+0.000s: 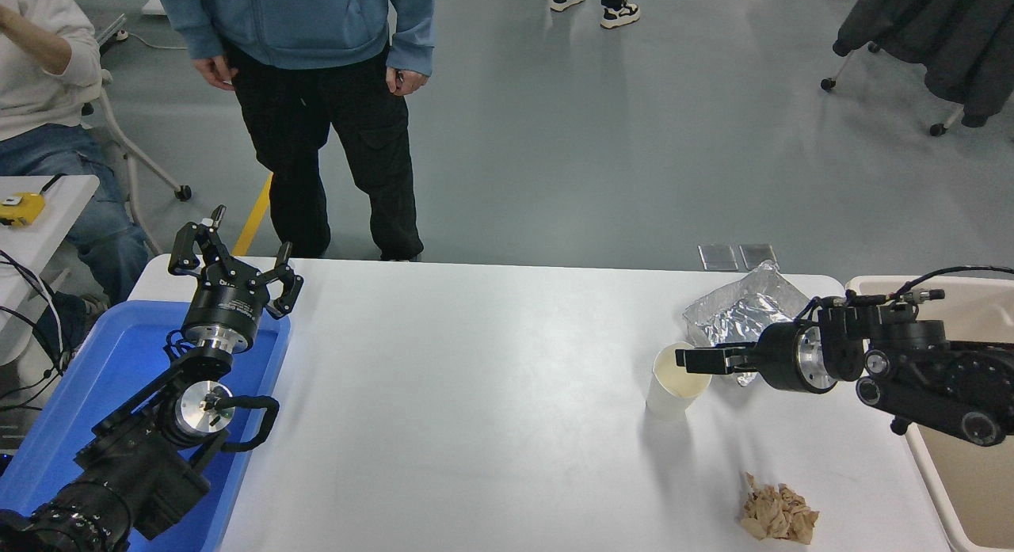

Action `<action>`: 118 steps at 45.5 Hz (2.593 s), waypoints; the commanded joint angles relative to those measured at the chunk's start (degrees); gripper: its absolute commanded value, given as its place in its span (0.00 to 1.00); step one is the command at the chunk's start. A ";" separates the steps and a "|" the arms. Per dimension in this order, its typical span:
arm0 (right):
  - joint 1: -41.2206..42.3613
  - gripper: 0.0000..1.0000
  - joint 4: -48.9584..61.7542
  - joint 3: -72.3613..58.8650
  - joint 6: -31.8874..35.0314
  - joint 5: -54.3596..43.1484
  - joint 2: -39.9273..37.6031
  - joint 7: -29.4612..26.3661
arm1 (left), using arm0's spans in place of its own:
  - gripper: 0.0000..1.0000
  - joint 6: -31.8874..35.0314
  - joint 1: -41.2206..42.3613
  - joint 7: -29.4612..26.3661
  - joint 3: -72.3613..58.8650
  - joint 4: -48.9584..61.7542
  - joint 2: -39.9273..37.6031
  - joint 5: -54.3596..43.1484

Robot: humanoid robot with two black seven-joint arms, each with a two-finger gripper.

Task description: Dispose of the paper cup in the dustbin

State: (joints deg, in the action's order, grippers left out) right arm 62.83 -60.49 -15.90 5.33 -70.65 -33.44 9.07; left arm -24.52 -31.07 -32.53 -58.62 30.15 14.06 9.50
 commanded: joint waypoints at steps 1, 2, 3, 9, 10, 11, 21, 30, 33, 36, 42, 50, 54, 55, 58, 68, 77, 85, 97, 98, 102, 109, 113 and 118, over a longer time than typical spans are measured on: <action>0.45 1.00 3.28 -2.74 -0.40 -1.77 2.15 0.07 | 1.00 0.00 0.04 0.01 0.00 0.00 0.00 -0.01; 0.36 1.00 3.45 -2.74 -0.58 -1.86 2.15 0.07 | 1.00 0.00 -0.04 0.01 0.00 0.00 0.00 -0.01; 0.36 1.00 3.63 -2.74 -0.67 -1.86 2.33 0.07 | 1.00 0.00 -0.04 0.01 0.00 0.00 0.00 -0.01; 0.10 0.98 3.98 -2.82 -1.72 -1.86 3.91 -0.01 | 1.00 0.00 0.05 0.01 0.09 0.00 0.00 -0.01; 0.10 0.98 3.98 -3.00 -1.98 -1.86 4.09 0.07 | 1.00 0.00 0.05 0.01 0.00 0.00 0.00 -0.01; 0.10 0.98 3.98 -3.26 -2.25 -1.86 4.26 0.07 | 1.00 0.00 0.05 0.01 0.00 0.00 0.00 -0.01; 0.18 0.85 4.42 -5.28 -4.71 -2.04 4.62 0.34 | 1.00 0.00 0.05 0.01 0.00 0.00 0.00 -0.01; 0.97 0.28 5.65 -7.83 -4.98 -3.09 5.85 0.60 | 1.00 0.00 0.05 0.01 0.00 0.00 0.00 -0.01; 1.15 0.18 5.65 -8.01 -4.98 -3.18 5.85 0.60 | 1.00 0.00 0.04 0.01 0.00 0.00 0.00 -0.01; 1.24 0.08 5.65 -8.01 -4.98 -3.18 5.76 0.60 | 1.00 0.00 0.04 0.01 0.00 0.00 0.00 -0.01; 1.33 0.00 5.65 -8.10 -4.89 -3.18 5.67 0.60 | 1.00 0.00 0.05 0.01 0.00 0.00 0.00 -0.01; 1.94 0.00 5.39 -8.10 -4.45 -3.09 5.23 0.69 | 1.00 0.00 -0.04 0.01 0.00 0.00 0.00 -0.01; 2.38 0.00 5.30 -8.10 -4.36 -2.92 5.06 0.69 | 1.00 0.00 -0.04 0.01 0.00 0.00 0.00 -0.01; 2.56 0.00 5.30 -8.10 -4.36 -2.83 5.06 0.69 | 1.00 0.00 0.04 0.01 0.00 0.00 0.00 -0.01; 2.64 0.00 5.21 -8.01 -4.36 -2.56 4.88 0.86 | 1.00 0.00 0.04 0.01 0.00 0.00 0.00 -0.01; 5.89 0.00 0.74 -7.75 -2.87 -2.21 -0.21 4.55 | 1.00 0.00 -0.04 0.01 0.00 0.00 0.00 -0.01; 12.04 0.00 -7.00 -7.31 -1.11 0.07 -8.12 4.91 | 1.00 0.00 -0.04 0.01 0.00 0.00 0.00 -0.01; 19.86 0.00 -13.06 -7.22 3.72 2.18 -15.24 4.47 | 1.00 0.00 0.04 0.01 0.00 0.00 0.09 -0.01; 29.01 0.00 -17.11 -6.87 11.54 2.18 -22.54 4.38 | 1.00 0.00 -0.04 0.01 0.00 0.00 0.00 -0.01; 29.36 0.00 -17.11 -6.87 11.90 2.18 -22.89 4.38 | 1.00 0.00 -0.04 0.01 0.00 0.00 0.00 -0.01; 30.24 0.00 -17.55 -6.78 12.25 2.18 -23.86 4.38 | 1.00 0.00 -0.04 0.01 0.00 0.00 0.09 -0.01; 30.51 0.00 -19.04 -6.78 12.69 2.09 -24.65 4.38 | 1.00 0.00 0.05 0.01 0.00 0.00 0.00 -0.01; 30.51 0.00 -18.78 -6.78 12.69 1.92 -24.65 4.29 | 1.00 0.00 -0.04 0.01 0.00 0.00 0.00 -0.01; 30.59 0.00 -18.87 -6.69 12.69 1.92 -25.35 4.29 | 1.00 0.00 0.05 0.01 0.00 0.00 0.00 -0.01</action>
State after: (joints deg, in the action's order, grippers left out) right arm 92.20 -78.44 -22.73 17.10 -68.65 -56.97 13.41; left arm -24.52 -31.07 -32.52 -58.62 30.14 14.08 9.49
